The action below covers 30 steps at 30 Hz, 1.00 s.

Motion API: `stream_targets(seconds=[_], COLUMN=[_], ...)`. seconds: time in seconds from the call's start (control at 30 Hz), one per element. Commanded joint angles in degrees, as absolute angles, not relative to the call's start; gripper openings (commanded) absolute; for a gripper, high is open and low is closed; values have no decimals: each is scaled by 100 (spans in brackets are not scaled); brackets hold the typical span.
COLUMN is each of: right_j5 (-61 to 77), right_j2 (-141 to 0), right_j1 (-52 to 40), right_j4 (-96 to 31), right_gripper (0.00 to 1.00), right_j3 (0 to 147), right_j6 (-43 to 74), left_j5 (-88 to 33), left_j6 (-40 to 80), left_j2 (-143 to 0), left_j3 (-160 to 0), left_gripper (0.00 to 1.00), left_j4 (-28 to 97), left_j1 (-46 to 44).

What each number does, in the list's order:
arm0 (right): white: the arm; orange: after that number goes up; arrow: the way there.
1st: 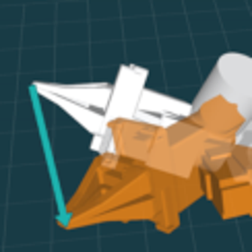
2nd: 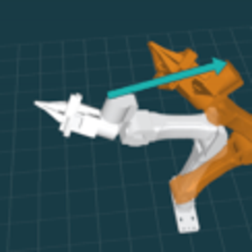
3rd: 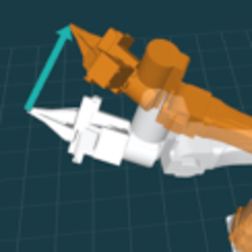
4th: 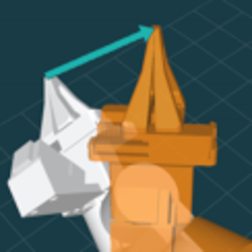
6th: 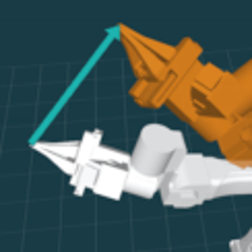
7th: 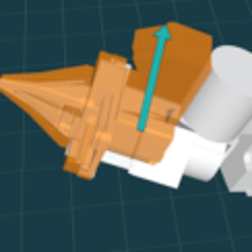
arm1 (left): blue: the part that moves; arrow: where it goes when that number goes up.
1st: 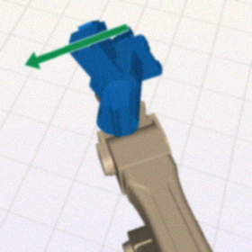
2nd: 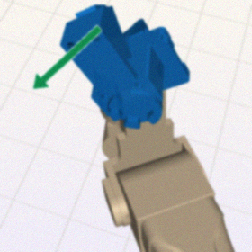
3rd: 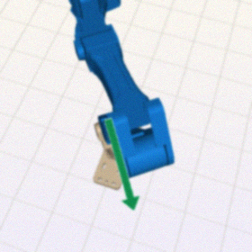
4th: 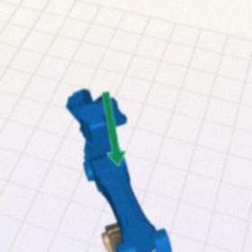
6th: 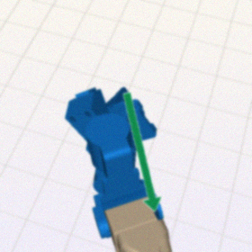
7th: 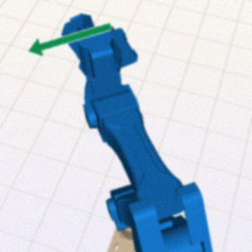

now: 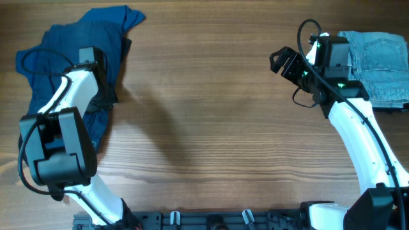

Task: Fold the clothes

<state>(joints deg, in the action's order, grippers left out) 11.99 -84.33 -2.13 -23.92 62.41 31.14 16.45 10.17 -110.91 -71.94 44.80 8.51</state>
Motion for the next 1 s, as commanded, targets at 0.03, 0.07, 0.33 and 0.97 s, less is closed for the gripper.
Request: stream_targets(seconds=[0.03, 0.07, 0.33, 0.97], right_j5=[1251, 1251, 1251, 1253], right_j2=[-8499, -8499, -8499, -8497], right_j1=[-200, -200, -202, -75], right_j4=[-2300, -2300, -2248, -2600], right_gripper=[100, 99, 99, 99], right_j3=[6326, 6326, 6326, 6326], right_j6=[3000, 3000, 3013, 2995], left_j5=[1632, 1579, -513, -1343], left_j6=[1031, 1033, 982, 884], left_j2=[-10770, -10698, -9780, -9347], left_j3=[-7682, -7789, -8816, -8969], left_gripper=[4, 4, 4, 4], left_j4=[5192, 5286, 5496, 3293], left_j1=[847, 847, 834, -1944])
